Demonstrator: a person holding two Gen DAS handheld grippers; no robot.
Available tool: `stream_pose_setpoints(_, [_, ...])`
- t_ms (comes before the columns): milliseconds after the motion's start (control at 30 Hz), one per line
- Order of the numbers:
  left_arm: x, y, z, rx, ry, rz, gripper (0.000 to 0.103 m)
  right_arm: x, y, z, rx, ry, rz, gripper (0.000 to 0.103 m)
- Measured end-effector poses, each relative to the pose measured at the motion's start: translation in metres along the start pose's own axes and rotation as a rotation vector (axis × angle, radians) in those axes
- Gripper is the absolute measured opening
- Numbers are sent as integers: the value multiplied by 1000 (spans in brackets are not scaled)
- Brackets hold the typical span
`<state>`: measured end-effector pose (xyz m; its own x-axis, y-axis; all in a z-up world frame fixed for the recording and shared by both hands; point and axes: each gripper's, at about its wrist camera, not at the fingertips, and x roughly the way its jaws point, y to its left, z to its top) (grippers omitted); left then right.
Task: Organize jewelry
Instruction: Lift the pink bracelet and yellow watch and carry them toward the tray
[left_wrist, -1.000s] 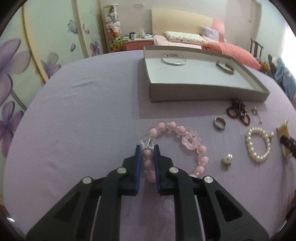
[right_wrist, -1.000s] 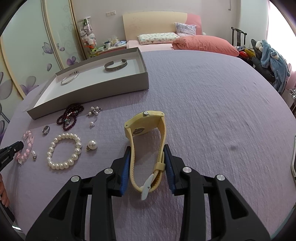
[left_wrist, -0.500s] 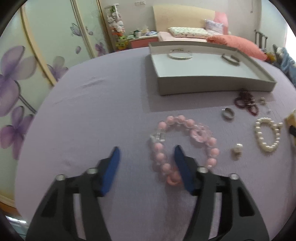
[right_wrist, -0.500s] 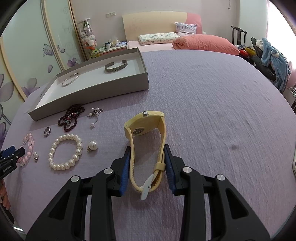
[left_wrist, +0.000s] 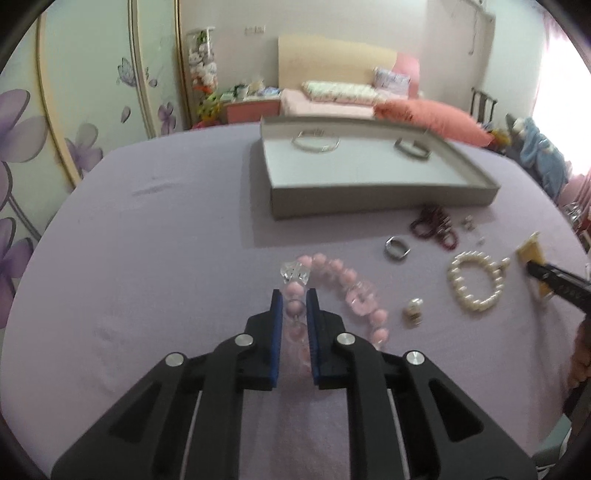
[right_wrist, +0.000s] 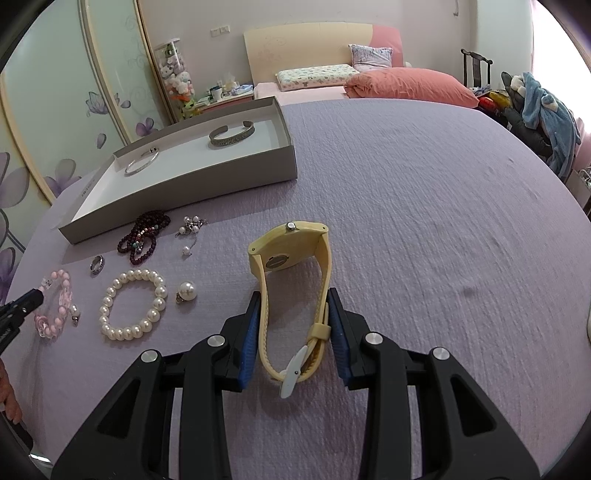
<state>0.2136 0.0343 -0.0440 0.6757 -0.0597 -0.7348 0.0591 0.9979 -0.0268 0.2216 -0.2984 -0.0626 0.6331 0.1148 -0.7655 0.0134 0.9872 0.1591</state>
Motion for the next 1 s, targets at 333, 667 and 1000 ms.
stream_pose_setpoints(333, [-42,-5,-2,-17,-135,-157,13,-4,4,-3,-18,-7,26,32])
stream_pose_setpoints(667, [-79,-3,-6,-39,-230,-212,13,-5,8,-4,-34,-16,27,31])
stream_pose_setpoints(1000, [-96,-9,-19,-40,-260,-238,13,-27,25,-16,-79,-48,49,31])
